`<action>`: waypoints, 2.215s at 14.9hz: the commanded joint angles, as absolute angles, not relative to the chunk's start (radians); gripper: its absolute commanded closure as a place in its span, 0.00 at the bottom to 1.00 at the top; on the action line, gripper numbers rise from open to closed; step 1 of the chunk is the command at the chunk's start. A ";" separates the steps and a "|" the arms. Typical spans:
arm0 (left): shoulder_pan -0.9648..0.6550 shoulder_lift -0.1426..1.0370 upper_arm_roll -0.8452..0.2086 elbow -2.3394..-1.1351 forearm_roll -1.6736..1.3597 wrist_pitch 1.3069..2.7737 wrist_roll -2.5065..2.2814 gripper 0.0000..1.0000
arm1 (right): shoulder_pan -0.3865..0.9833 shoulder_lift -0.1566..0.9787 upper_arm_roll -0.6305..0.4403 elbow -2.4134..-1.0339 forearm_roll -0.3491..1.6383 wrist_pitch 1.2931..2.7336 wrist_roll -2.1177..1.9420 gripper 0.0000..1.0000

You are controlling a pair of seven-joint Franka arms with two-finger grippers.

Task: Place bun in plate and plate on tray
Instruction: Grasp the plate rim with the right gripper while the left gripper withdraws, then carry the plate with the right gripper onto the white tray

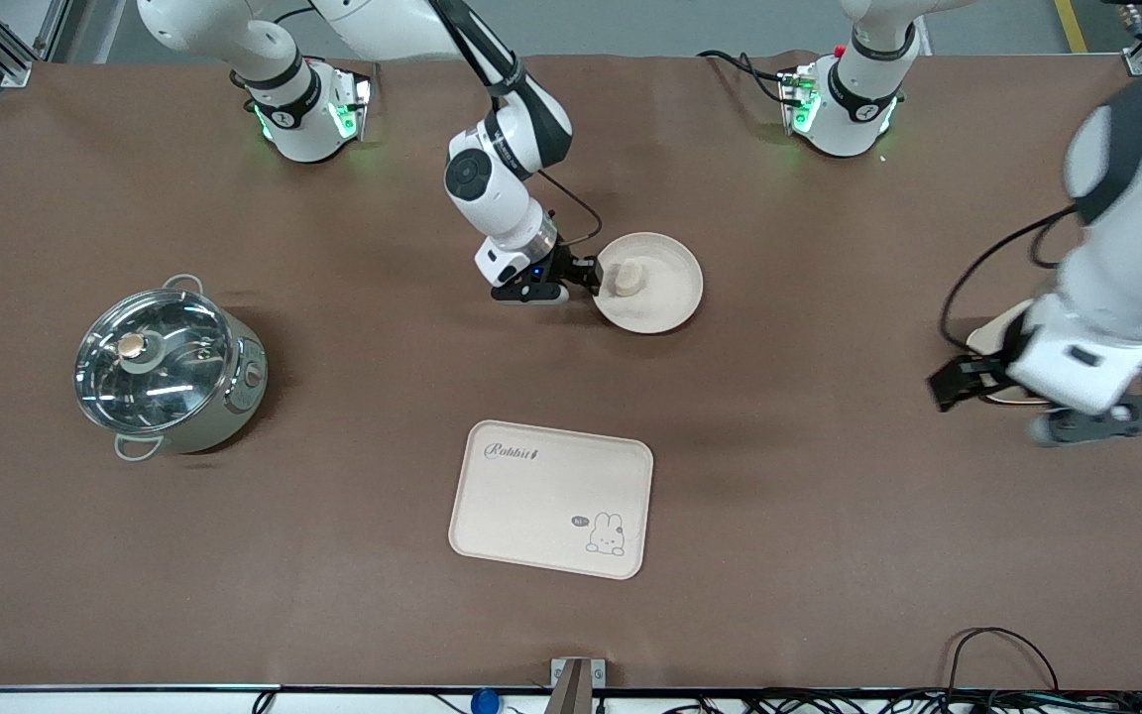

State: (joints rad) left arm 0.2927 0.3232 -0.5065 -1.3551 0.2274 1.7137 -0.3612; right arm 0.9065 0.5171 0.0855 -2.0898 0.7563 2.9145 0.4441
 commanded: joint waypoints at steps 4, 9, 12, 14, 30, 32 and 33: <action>0.176 0.167 -0.277 -1.376 0.134 1.594 -0.149 0.00 | 0.976 0.574 0.075 -2.072 0.801 2.988 0.443 0.64; -0.066 0.062 -0.026 -1.434 -0.038 1.520 -0.164 0.00 | 0.971 0.580 0.074 -2.031 0.801 2.985 0.431 0.97; -0.113 0.020 -0.008 -1.485 -0.002 1.520 -0.178 0.00 | 0.915 0.578 0.066 -1.987 0.799 2.973 0.430 0.99; -0.129 0.015 -0.009 -1.491 0.052 1.522 -0.219 0.00 | 0.832 0.578 0.057 -1.938 0.779 2.930 0.417 0.99; -0.117 0.092 -0.015 -1.413 0.051 1.520 -0.225 0.00 | 0.460 0.897 0.051 -1.448 0.560 2.720 0.396 0.53; -0.115 0.092 -0.017 -1.413 0.051 1.520 -0.225 0.00 | 0.431 0.884 0.049 -1.395 0.555 2.605 0.394 0.00; -0.120 0.092 -0.017 -1.413 0.049 1.520 -0.225 0.00 | 0.417 0.862 0.049 -1.385 0.546 2.582 0.393 0.00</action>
State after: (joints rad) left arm -0.1090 0.0812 -0.0198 -1.4388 0.0318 1.5258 -0.2147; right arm 0.4637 0.8918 0.0318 -1.4239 0.5718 2.6568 0.3887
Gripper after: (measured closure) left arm 0.000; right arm 0.656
